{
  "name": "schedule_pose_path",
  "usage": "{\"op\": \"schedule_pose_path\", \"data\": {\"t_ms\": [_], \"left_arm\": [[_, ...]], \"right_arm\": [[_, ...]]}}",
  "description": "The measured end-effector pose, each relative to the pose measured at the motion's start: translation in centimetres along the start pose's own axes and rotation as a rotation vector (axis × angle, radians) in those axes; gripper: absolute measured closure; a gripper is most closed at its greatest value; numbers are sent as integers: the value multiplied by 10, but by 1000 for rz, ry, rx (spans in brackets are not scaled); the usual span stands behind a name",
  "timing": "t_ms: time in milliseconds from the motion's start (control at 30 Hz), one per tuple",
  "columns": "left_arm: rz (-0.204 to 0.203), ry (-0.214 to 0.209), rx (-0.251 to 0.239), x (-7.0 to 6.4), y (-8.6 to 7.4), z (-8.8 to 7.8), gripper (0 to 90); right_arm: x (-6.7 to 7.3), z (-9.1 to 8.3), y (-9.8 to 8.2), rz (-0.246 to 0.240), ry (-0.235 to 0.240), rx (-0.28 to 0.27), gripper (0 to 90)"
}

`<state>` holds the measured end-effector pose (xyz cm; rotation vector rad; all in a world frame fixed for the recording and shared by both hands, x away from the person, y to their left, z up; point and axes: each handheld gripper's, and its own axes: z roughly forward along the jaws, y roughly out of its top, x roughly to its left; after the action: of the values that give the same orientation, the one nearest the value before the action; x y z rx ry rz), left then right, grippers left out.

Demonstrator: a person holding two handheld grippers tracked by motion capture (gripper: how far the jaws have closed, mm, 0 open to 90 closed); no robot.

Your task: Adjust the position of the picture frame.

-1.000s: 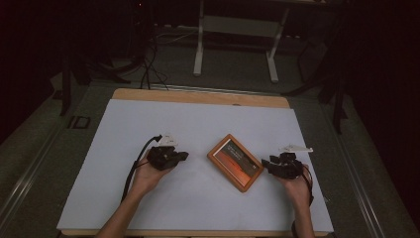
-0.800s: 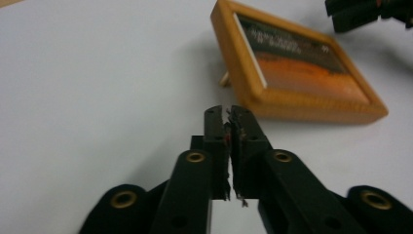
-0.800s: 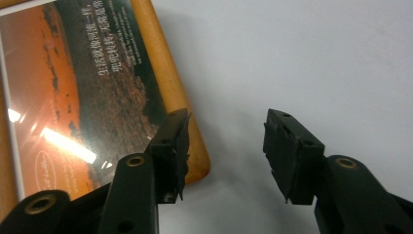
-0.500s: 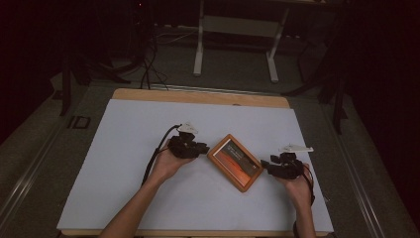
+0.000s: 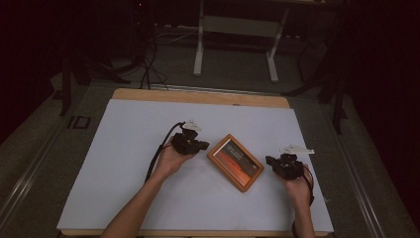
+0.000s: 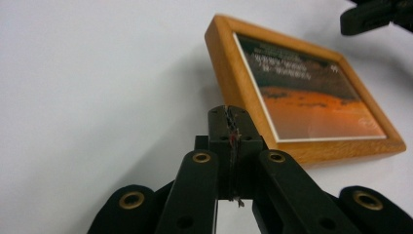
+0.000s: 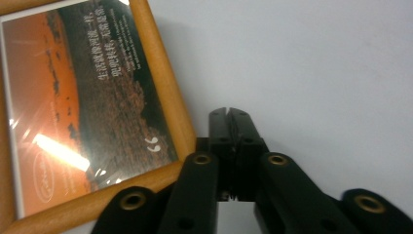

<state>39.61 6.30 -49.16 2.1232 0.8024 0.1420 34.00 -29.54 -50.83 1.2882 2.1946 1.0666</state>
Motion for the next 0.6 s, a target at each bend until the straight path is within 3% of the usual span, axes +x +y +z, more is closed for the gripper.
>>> {"op": "schedule_pose_path", "data": {"t_ms": [100,367,600], "left_arm": [[16,6,44,2,-2,7,895],[40,-12,71,-3,-3,15,895],[24,-28,90,1,-3,20,894]], "right_arm": [[1,3,-1,1,-7,7,895],[-1,7,-3,3,-40,57,893],[1,14,-4,4,-41,80,893]]}}
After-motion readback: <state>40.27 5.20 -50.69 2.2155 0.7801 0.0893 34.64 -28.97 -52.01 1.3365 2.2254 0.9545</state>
